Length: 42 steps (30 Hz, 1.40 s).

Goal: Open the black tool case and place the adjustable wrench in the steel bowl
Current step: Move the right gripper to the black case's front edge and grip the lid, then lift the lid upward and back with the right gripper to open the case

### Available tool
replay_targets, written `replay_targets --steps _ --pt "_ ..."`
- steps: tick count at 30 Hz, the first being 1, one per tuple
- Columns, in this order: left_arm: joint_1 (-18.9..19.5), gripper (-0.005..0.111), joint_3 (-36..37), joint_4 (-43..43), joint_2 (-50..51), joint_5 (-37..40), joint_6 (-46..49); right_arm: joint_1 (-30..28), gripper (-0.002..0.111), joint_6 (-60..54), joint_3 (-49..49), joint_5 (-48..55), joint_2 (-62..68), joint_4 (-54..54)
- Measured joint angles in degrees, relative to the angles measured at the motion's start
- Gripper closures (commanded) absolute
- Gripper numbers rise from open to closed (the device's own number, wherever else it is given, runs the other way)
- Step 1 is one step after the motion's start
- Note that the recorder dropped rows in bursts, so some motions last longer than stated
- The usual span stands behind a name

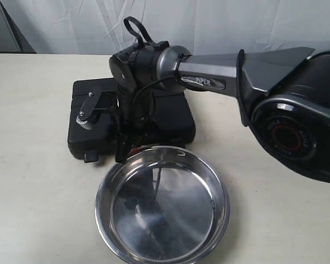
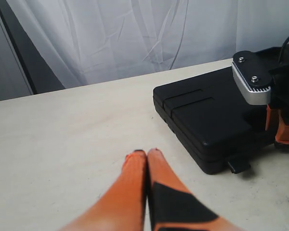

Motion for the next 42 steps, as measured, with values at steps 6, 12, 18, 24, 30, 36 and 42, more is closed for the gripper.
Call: replay_targets --steps 6,12,18,24,30,36,42 --pt "0.00 0.106 0.00 0.00 0.00 0.00 0.00 0.09 0.108 -0.10 0.00 -0.90 0.00 -0.11" --pt "0.00 0.106 0.00 0.00 0.00 0.00 0.00 0.09 0.108 -0.10 0.10 -1.00 -1.12 -0.11" --pt "0.00 0.106 0.00 0.00 0.00 0.00 0.00 0.09 0.108 0.28 0.10 -0.87 -1.80 -0.11" --pt "0.00 0.106 0.00 0.00 0.00 0.00 0.00 0.09 0.108 0.54 0.10 -0.69 -1.80 -0.11" --pt "0.00 0.106 0.00 0.00 0.00 0.00 0.00 0.09 0.108 0.54 0.10 -0.69 -1.80 -0.11" --pt "0.00 0.106 0.00 0.00 0.00 0.00 0.00 0.09 0.108 0.54 0.10 -0.69 -1.80 -0.11" --pt "0.00 0.106 0.00 0.00 0.00 0.00 0.00 0.09 0.108 0.67 0.10 -1.04 -1.80 -0.11"
